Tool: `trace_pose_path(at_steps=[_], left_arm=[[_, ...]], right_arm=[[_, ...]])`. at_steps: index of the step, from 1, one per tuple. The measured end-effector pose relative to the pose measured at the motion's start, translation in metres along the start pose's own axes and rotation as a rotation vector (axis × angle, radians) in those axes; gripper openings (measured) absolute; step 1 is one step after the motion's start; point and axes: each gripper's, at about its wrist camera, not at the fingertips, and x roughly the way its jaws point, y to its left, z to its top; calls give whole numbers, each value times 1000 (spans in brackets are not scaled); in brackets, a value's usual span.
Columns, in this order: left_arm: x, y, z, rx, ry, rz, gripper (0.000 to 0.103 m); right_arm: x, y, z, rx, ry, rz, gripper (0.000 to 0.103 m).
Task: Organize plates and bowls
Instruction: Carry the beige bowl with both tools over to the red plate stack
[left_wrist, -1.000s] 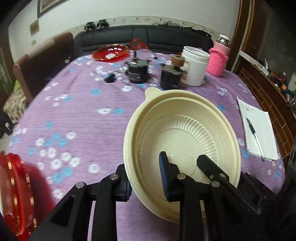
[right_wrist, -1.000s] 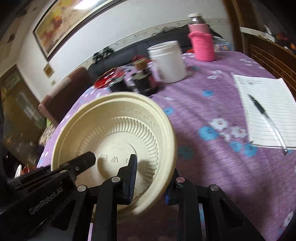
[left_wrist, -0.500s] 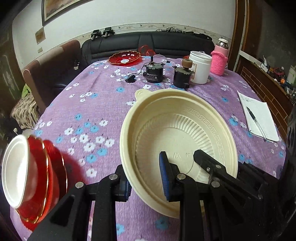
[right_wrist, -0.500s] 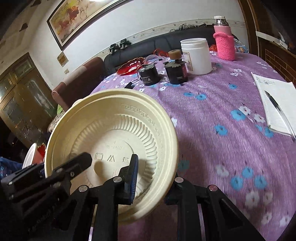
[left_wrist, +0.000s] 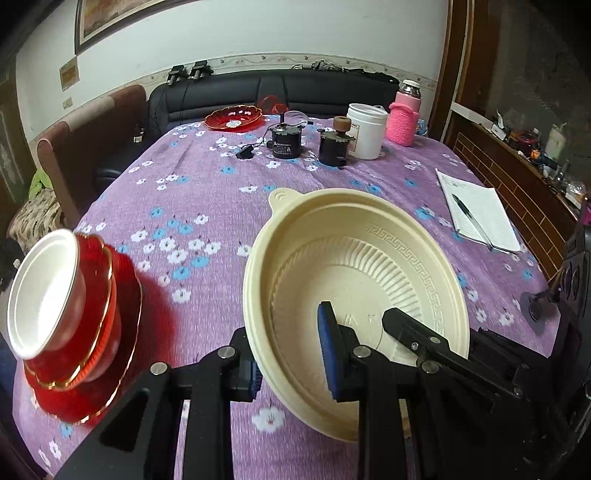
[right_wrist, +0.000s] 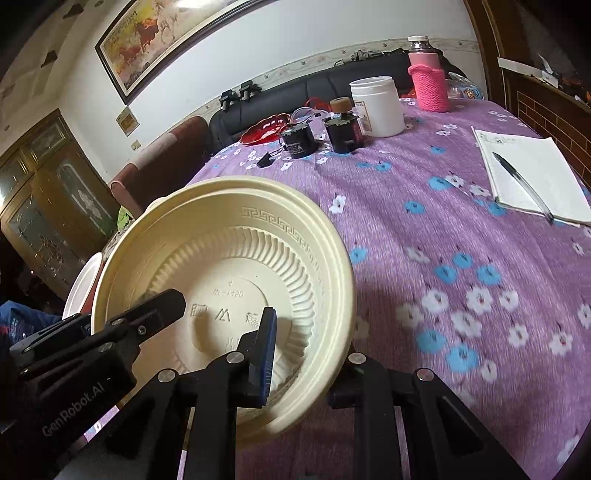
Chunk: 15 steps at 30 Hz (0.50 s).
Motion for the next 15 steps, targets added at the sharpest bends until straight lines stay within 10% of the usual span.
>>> trace_pose_path(at_steps=[15], left_arm=[[-47,24,-30,-15,-44,46,25]], right_arm=[[-31,43,-25,-71,-31,25,23]])
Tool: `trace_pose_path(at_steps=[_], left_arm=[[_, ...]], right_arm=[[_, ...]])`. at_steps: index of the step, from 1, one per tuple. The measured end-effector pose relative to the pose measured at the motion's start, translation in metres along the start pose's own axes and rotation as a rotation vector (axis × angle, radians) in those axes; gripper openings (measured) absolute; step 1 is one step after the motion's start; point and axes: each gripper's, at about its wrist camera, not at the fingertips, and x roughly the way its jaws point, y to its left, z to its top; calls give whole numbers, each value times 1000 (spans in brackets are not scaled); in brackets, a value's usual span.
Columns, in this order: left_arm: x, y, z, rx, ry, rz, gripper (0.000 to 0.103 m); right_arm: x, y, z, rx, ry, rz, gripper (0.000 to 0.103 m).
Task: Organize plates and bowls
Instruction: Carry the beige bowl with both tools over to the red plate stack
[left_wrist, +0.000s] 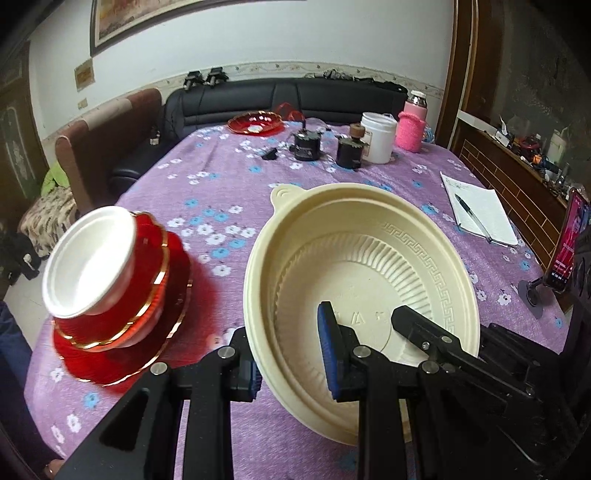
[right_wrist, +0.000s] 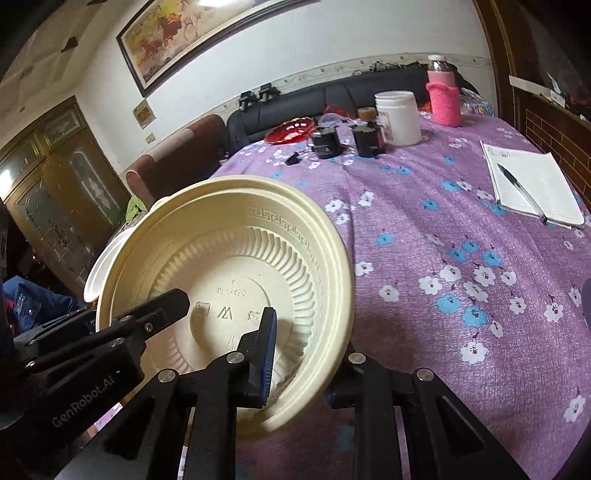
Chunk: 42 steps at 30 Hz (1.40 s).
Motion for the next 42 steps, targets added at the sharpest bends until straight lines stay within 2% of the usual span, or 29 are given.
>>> trace_pose_path(at_steps=[17,29,42], left_arm=[[-44,48,1,-62,-98,64,25],[-53,89,-3,-140,-110,90,25],[-56,130,-3,-202,-121,130,25]], right_arm=[[-9,60,12,-100,-36,50,23],[-10,102,14,-185,-66,63,23],[7,142,23,-241,-52,91,23]])
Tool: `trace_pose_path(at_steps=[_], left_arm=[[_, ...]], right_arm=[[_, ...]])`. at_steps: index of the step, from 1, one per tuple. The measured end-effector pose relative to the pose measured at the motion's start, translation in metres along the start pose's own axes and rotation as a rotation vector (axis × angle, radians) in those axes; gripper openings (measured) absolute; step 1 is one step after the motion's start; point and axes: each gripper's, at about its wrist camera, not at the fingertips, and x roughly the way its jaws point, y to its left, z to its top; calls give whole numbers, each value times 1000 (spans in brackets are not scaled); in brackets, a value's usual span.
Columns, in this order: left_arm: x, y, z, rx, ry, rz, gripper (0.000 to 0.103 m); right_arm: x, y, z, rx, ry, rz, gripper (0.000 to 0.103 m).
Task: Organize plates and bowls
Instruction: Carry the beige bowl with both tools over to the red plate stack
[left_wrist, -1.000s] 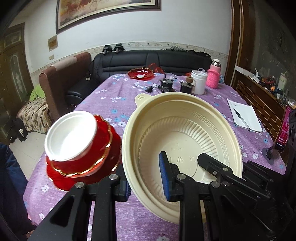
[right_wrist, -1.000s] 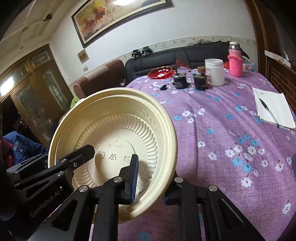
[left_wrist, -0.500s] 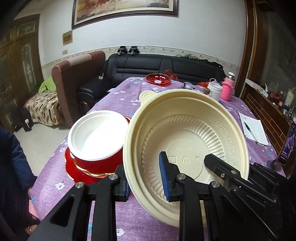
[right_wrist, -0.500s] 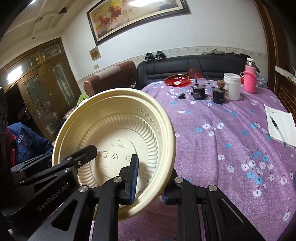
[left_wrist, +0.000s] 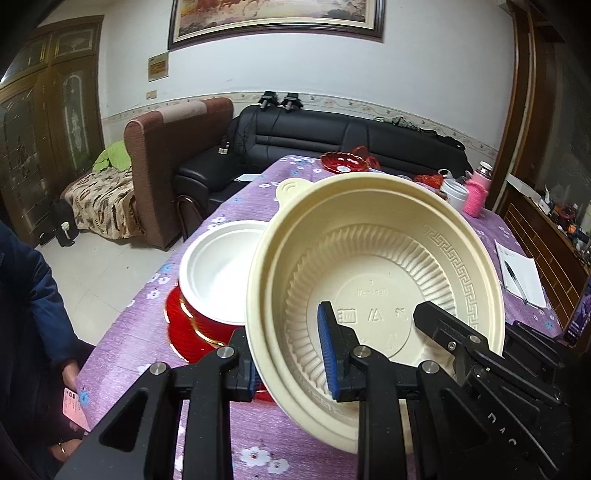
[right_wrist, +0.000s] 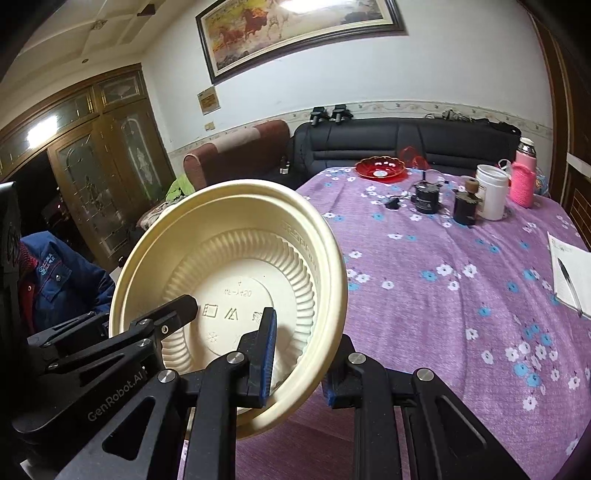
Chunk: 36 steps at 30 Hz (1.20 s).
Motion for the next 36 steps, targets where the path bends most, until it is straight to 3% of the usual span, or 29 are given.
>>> trace_pose_path(at_steps=[9,17,36], left_arm=[[12,29,18,-13,-10,53,25],[26,48,54,5,-43,116,25],[88,77,44,-44,100,135,26]], right_arm=[[32,22,19,-16,35,41,23],[60,41,58,-22,66,62,23],[129,41,53,11,210,67,23]])
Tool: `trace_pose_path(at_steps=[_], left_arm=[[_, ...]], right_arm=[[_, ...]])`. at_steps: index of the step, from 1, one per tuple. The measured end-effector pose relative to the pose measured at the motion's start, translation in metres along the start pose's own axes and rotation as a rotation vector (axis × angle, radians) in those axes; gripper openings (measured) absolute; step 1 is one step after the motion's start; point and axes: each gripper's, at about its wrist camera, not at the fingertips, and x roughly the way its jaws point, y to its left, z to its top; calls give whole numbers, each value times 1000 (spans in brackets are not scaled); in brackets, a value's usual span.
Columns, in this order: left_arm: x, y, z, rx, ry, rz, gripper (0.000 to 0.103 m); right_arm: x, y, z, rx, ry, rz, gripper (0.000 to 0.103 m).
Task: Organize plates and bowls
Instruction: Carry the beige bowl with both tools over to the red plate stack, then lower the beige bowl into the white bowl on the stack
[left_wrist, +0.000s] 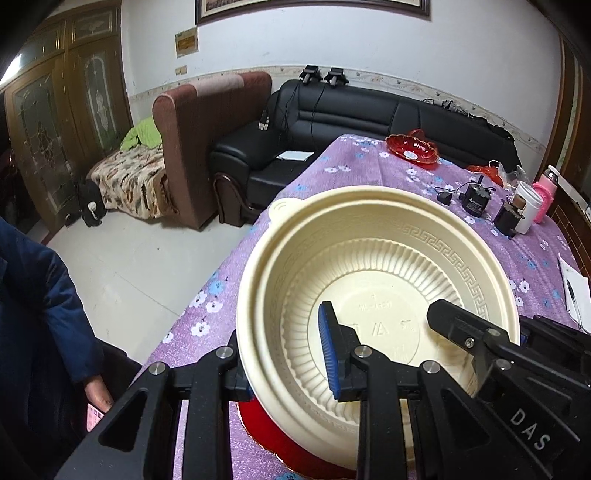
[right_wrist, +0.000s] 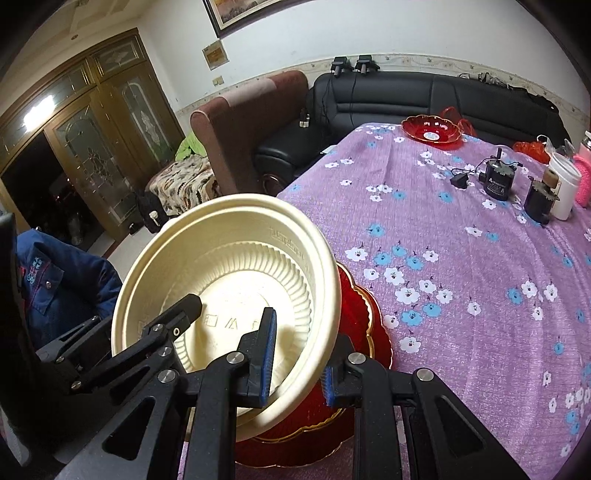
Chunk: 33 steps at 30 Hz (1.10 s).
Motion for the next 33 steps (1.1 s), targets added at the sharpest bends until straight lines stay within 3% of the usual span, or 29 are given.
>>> trace_pose_path(at_steps=[9,11,13,16,21,29,33], left_arm=[[2,6,-1,-19,5,9,29],[1,7,-2,-20,5,10,40],[-2,8,-1,-22,-11,22,44],[-5,10,0,-30,-23,20,51],[-6,15,-1,-47,-22,17,53],[-12,26,-6,-91,-25,7,54],[-20,36,-9,-119,-39,-3,56]], right_arm=[[5,5,0,-4,4,3,23],[5,5,0,4,-4,4,23],[4,4,0,7,-16,4,25],[4,4,1,5,-31,0,36],[4,3,1,17,-53,-14,48],[4,9,0,-13,-85,-15,56],[2,9,0,-19,-120,-28,72]])
